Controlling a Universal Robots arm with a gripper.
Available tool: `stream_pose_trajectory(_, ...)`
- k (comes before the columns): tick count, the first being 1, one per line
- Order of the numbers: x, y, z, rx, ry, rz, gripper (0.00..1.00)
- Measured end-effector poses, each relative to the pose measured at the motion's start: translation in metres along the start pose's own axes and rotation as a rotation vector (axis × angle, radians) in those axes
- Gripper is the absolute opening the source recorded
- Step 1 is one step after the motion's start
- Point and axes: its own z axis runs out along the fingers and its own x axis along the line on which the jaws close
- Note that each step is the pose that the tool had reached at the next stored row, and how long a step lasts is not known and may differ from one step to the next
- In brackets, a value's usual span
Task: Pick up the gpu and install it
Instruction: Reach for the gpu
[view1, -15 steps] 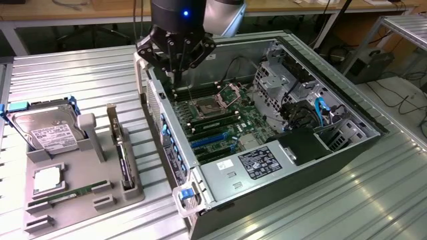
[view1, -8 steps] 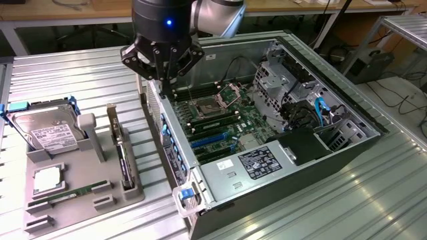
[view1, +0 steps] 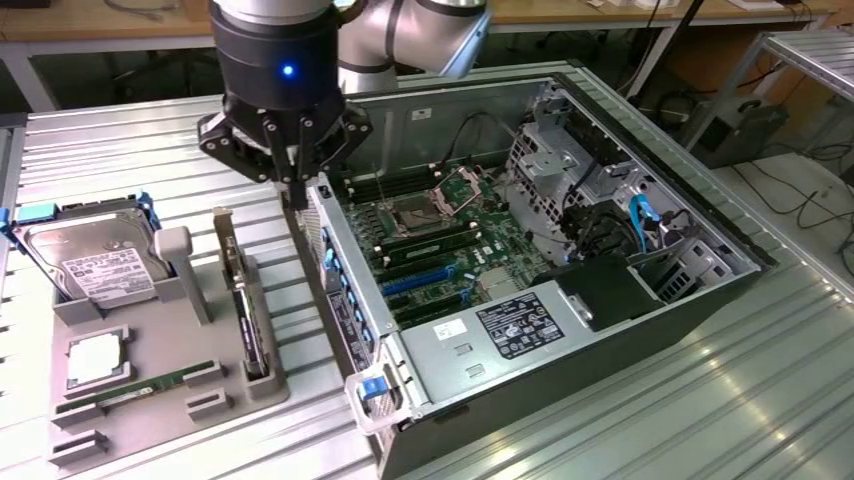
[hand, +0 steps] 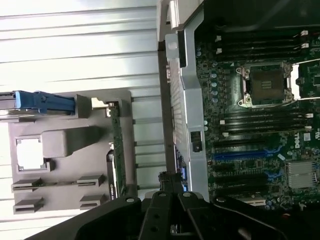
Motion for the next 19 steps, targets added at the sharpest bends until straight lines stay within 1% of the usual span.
stream_pose_trajectory(5,0.028,-0.0063,0.0093,0.0047,0.0000,0.000,0.11)
stream_pose_trajectory(11,0.049,-0.0115,0.0165,0.0089,0.0002,0.000,0.11)
stream_pose_trajectory(13,0.054,-0.0139,0.0191,0.0110,0.0011,0.000,0.11)
stream_pose_trajectory(15,0.057,-0.0158,0.0210,0.0151,0.0036,0.000,0.11)
stream_pose_trajectory(19,0.058,-0.0160,0.0211,0.0159,0.0040,0.000,0.11)
